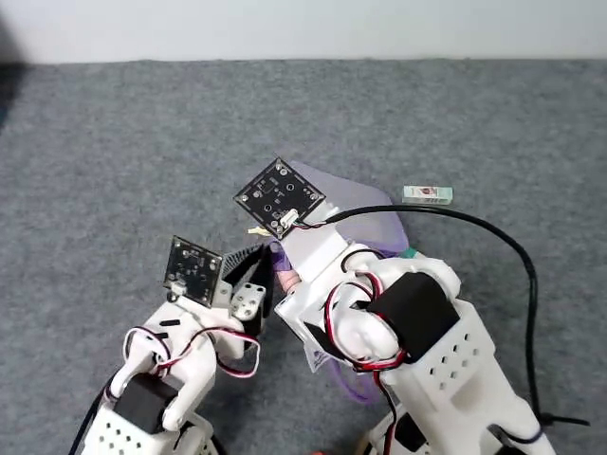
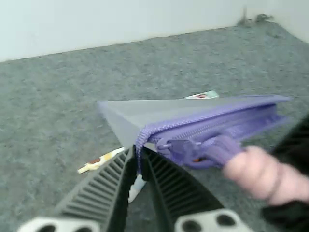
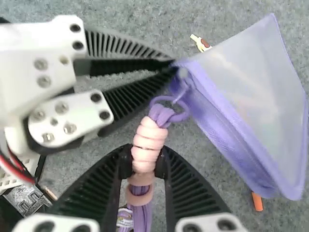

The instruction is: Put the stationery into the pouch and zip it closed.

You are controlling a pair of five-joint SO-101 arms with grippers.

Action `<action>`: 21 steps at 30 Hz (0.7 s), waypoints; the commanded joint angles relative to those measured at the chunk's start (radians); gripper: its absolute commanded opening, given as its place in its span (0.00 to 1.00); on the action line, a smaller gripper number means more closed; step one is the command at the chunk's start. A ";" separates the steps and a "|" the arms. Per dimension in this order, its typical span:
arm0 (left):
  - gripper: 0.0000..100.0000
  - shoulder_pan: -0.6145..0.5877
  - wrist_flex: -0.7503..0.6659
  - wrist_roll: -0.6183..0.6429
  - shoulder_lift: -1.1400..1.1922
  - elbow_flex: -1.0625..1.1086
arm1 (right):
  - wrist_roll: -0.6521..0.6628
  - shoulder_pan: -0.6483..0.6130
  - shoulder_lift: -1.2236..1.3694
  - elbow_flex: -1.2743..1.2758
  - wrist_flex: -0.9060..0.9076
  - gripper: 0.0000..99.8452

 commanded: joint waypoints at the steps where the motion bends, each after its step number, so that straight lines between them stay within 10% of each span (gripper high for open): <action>1: 0.01 -0.101 -0.020 -0.008 0.018 -0.005 | 0.035 0.065 -0.079 0.002 0.038 0.01; 10: 0.01 -0.229 0.071 -0.055 0.011 -0.018 | 0.210 0.355 -0.305 0.206 0.033 0.01; 21: 0.03 -0.089 0.173 -0.057 0.015 -0.140 | 0.229 0.406 -0.492 0.290 0.031 0.01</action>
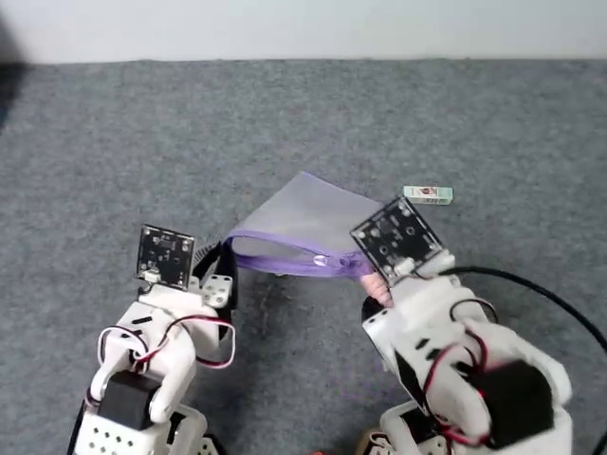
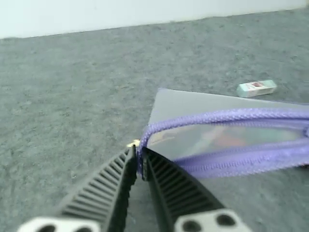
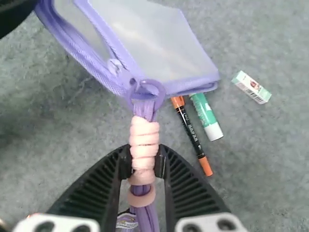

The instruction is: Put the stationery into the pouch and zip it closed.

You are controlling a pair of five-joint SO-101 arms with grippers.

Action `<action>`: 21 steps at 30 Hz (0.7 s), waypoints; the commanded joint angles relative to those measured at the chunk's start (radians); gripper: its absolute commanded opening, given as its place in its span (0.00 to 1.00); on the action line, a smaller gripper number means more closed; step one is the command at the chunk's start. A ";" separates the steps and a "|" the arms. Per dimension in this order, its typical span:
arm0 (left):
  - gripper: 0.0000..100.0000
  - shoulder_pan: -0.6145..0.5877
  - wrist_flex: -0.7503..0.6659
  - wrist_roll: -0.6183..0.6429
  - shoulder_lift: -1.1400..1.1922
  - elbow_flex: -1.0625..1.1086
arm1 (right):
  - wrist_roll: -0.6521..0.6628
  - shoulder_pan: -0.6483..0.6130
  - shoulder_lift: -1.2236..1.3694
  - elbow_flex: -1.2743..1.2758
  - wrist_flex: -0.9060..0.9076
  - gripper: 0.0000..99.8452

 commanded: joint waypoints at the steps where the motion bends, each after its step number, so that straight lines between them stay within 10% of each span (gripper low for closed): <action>1: 0.06 0.098 0.005 -0.005 0.006 -0.056 | 0.009 0.019 -0.024 -0.006 0.035 0.01; 8: 0.24 0.167 0.000 0.069 0.023 -0.042 | 0.011 0.016 -0.048 -0.005 0.036 0.01; 21: 0.16 0.155 -0.249 0.068 0.339 -0.039 | 0.011 -0.031 -0.054 -0.005 0.036 0.01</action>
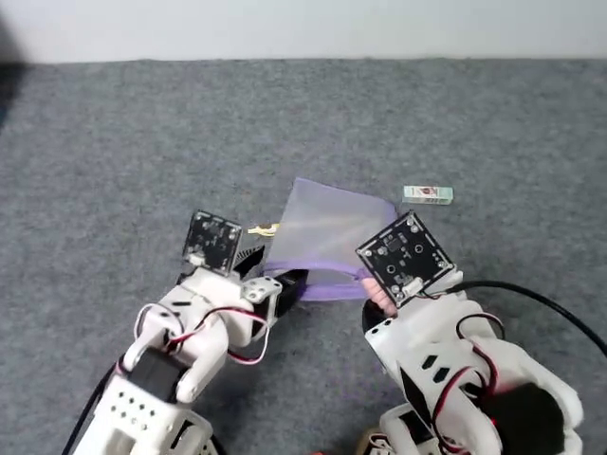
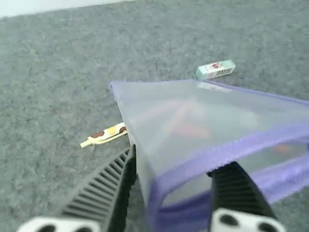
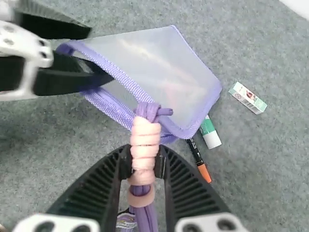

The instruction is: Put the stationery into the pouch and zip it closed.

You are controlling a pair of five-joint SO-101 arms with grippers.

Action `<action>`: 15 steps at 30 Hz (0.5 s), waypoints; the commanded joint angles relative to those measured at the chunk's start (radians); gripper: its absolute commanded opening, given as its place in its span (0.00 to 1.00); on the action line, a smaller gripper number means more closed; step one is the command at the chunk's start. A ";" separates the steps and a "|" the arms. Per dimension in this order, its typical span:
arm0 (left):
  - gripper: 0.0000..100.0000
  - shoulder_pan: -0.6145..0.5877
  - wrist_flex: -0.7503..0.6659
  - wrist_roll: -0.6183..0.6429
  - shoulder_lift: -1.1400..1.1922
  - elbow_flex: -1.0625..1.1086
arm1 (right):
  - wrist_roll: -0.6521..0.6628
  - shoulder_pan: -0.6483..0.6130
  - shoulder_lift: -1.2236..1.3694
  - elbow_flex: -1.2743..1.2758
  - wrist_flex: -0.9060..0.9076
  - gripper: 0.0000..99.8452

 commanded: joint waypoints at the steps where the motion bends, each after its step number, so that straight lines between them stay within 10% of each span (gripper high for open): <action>1: 0.12 -0.017 -0.037 0.006 0.061 -0.054 | 0.011 -0.004 -0.001 -0.005 0.036 0.01; 9: 0.01 -0.092 0.078 -0.104 0.043 -0.262 | 0.008 -0.004 0.002 -0.008 -0.024 0.02; 15: 0.01 -0.167 0.193 -0.170 0.046 -0.390 | -0.026 0.035 0.008 -0.009 -0.028 0.29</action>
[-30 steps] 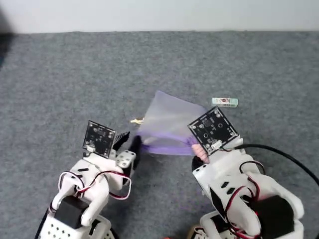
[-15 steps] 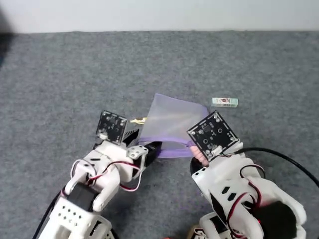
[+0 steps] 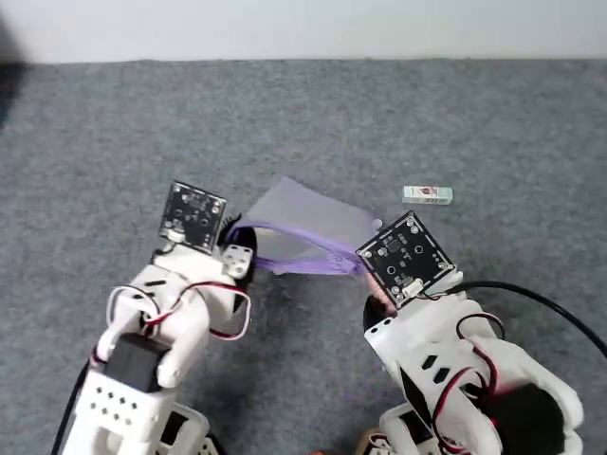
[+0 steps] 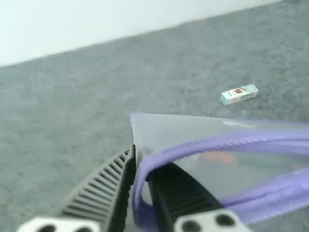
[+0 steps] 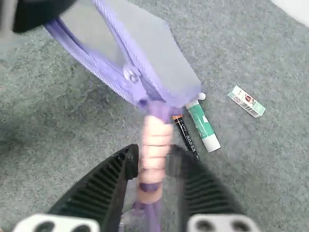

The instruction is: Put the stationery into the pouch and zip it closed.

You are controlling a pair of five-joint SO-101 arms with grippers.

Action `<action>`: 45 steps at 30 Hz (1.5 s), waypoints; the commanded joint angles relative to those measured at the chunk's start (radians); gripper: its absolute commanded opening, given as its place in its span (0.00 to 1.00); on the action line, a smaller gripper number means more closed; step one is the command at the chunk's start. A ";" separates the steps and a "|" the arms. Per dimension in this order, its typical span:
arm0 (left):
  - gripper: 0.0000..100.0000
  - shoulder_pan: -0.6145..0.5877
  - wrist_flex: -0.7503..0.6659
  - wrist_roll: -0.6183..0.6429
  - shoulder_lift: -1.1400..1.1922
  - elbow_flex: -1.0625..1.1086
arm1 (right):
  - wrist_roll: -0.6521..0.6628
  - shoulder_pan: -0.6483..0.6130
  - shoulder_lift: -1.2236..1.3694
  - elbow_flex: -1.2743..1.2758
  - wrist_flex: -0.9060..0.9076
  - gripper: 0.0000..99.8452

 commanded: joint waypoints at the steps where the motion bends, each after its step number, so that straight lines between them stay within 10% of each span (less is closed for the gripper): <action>1: 0.01 -0.054 0.068 -0.051 -0.015 -0.119 | -0.044 0.054 0.008 -0.009 -0.012 0.31; 17: 0.02 -0.348 0.350 -0.101 -0.018 -0.262 | -0.069 0.302 0.027 -0.064 0.048 0.29; 31: 0.01 -0.563 0.723 0.112 -0.012 -0.332 | -0.157 0.351 0.478 -0.130 0.033 0.20; 45: 0.02 -0.565 0.723 0.207 -0.017 -0.262 | 0.296 0.352 1.029 -0.282 -0.237 0.23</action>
